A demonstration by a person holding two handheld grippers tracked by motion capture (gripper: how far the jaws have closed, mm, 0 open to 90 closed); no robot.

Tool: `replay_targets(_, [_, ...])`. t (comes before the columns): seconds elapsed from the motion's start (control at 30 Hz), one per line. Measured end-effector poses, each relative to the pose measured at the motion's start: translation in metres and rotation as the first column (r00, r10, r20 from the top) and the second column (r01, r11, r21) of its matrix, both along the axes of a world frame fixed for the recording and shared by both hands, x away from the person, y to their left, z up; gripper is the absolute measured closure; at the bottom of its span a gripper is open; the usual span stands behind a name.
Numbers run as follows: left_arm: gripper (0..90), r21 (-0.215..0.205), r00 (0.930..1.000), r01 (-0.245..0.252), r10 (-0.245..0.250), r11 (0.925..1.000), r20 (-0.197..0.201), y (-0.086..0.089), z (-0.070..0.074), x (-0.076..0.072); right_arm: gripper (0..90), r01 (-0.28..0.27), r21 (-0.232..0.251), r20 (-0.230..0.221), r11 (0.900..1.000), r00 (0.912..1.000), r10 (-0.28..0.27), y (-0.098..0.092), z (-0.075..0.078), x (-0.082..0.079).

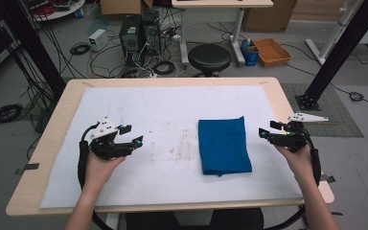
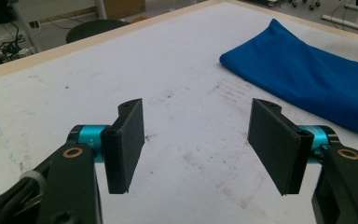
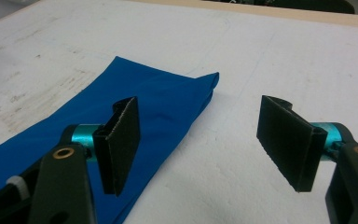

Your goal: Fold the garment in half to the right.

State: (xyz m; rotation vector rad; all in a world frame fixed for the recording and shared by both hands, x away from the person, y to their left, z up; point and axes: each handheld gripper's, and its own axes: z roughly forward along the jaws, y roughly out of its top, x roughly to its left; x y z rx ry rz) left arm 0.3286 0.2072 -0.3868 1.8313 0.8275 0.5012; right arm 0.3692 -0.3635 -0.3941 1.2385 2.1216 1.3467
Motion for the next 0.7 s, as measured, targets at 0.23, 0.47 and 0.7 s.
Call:
replay_targets(0.23, [36.4,0.002,1.0,0.008,-0.008,1.0,0.0,-0.0019,0.0001,-0.001,30.2,0.009,0.0,-0.003,1.0,1.0,-0.009,-0.001,-0.0004,0.0012])
replay_targets(0.47, [36.4,0.011,0.9999,0.017,-0.017,0.9998,-0.002,-0.005,-0.0004,-0.0015,30.0,0.012,-0.001,-0.005,1.0,0.9999,-0.012,-0.0017,-0.0003,0.0019])
replay_targets(0.7, [36.4,0.015,0.9999,0.015,-0.015,0.9998,0.0,-0.004,0.0002,-0.0022,29.7,0.012,-0.003,-0.005,1.0,0.9999,-0.012,-0.0015,-0.0005,0.0024])
